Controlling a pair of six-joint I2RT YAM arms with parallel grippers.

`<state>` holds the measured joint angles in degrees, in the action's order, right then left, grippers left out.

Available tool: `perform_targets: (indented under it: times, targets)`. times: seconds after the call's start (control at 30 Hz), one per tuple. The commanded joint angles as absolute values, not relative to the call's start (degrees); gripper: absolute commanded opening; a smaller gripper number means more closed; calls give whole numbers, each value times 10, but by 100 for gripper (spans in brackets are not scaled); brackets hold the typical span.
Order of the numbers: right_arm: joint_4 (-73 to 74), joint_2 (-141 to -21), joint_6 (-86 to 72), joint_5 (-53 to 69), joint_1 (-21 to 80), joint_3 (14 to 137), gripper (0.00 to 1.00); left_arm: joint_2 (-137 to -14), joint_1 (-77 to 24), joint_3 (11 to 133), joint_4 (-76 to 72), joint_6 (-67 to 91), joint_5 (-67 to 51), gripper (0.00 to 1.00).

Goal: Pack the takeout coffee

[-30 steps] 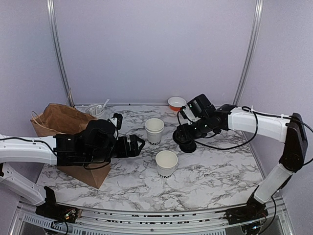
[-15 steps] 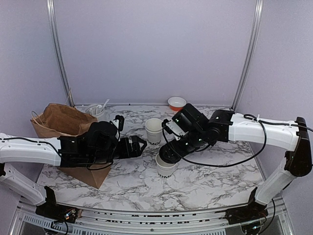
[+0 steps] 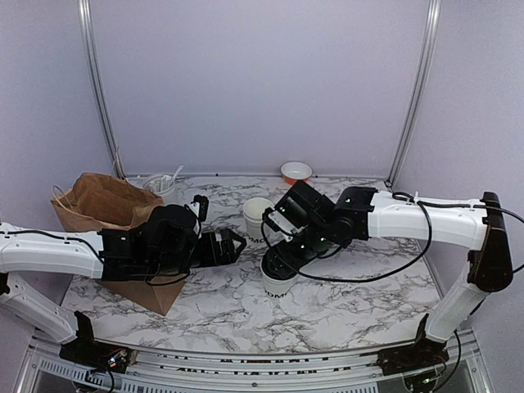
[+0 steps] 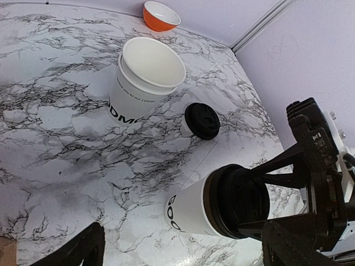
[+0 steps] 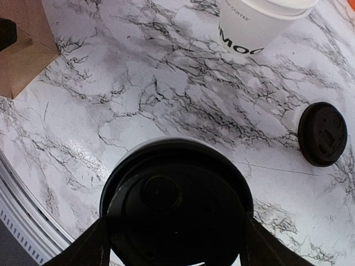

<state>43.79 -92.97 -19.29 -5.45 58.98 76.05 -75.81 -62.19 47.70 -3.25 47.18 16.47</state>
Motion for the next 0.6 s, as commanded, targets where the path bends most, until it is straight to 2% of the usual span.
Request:
perform_targets:
  times: [0.0, 0.57]
  targets:
    - [442, -940, -193, -63, 596, 792, 75, -758, -619, 468, -46, 473, 160, 99]
    - [461, -971, -191, -60, 606, 798, 75, -762, -618, 466, -46, 473, 153, 99]
